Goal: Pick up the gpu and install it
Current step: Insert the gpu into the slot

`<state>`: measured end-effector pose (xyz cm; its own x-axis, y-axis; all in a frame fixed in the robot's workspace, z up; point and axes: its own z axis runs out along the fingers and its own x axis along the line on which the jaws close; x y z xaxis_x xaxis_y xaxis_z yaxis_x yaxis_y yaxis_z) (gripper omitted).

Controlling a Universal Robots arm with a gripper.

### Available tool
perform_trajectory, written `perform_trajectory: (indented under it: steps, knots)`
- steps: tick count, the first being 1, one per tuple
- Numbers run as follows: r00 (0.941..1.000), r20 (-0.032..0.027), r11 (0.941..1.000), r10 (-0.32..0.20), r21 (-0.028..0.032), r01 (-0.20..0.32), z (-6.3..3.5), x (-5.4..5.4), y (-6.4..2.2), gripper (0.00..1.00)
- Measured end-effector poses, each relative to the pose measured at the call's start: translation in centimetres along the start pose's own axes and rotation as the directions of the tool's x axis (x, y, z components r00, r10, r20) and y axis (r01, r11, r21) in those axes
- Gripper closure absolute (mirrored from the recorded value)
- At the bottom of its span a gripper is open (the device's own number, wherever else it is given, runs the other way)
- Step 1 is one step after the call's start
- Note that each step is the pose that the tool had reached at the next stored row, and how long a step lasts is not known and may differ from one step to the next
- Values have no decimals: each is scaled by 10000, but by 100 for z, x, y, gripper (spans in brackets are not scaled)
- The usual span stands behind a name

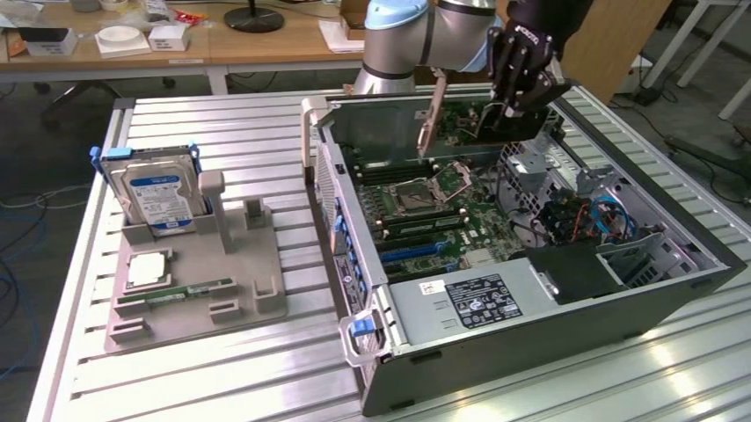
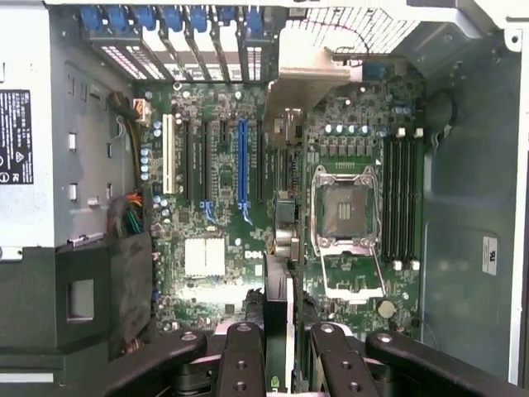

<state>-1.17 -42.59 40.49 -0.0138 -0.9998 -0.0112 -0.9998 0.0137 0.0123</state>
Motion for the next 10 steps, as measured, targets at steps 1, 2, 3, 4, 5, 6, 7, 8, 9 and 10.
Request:
perform_trajectory:
  steps: [1,2,3,4,5,6,7,8,9,10]
  knots:
    - [10000,1,10000,-3,91,3,1,0,12,74]
    - [10000,3,9998,-5,200,5,4,1,24,74]
    - [10000,5,9995,-7,329,7,7,1,37,74]
    - [10000,7,9990,-9,454,8,9,2,51,74]
    - [10000,9,9983,-11,586,11,12,2,67,74]
    - [10000,11,9974,-13,720,12,14,3,85,74]
    - [10000,13,9968,-13,805,12,17,3,96,74]
    - [10000,15,9962,-14,866,13,22,3,103,74]
    - [10000,17,9958,-14,912,12,30,3,109,74]
    - [10000,57,9956,-15,936,9,34,5,116,74]
